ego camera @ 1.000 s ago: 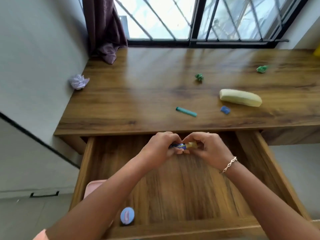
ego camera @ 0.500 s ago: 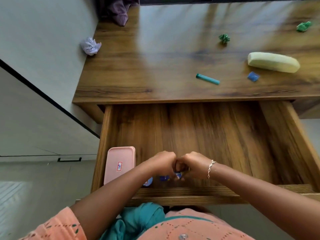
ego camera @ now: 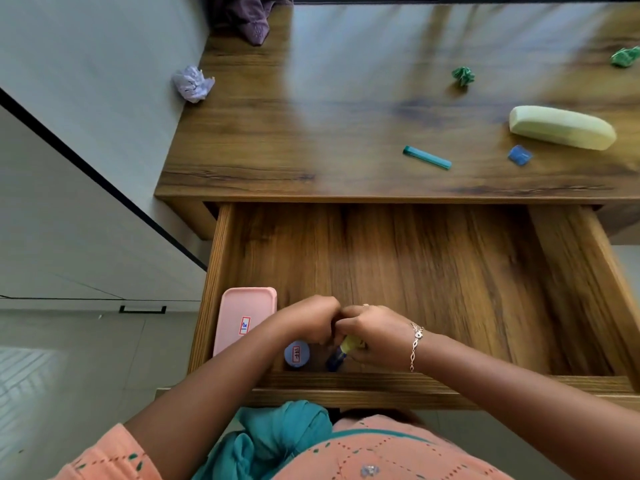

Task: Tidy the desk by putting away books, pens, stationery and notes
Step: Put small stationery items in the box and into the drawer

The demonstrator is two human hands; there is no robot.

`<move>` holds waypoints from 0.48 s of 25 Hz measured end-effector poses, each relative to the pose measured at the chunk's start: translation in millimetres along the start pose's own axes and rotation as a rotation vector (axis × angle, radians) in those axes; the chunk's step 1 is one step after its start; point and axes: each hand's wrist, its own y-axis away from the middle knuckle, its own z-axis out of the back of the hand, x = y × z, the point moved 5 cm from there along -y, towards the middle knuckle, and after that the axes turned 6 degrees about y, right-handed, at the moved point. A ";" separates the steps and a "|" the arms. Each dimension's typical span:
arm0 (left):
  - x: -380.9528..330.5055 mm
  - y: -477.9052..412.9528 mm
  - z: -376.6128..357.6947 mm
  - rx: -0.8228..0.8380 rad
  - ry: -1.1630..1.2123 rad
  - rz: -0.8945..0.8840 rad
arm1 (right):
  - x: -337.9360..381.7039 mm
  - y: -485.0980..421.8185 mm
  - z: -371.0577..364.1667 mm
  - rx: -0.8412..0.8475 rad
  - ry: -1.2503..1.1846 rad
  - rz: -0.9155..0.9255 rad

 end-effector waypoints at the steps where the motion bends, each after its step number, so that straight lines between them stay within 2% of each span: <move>1: 1.2 1.3 2.7 -0.023 -0.002 0.009 | 4.9 -0.1 1.2 -0.018 0.002 0.027; 12: 10.6 -1.7 13.6 -0.177 -0.019 0.014 | 14.4 0.0 -4.0 0.031 -0.013 0.069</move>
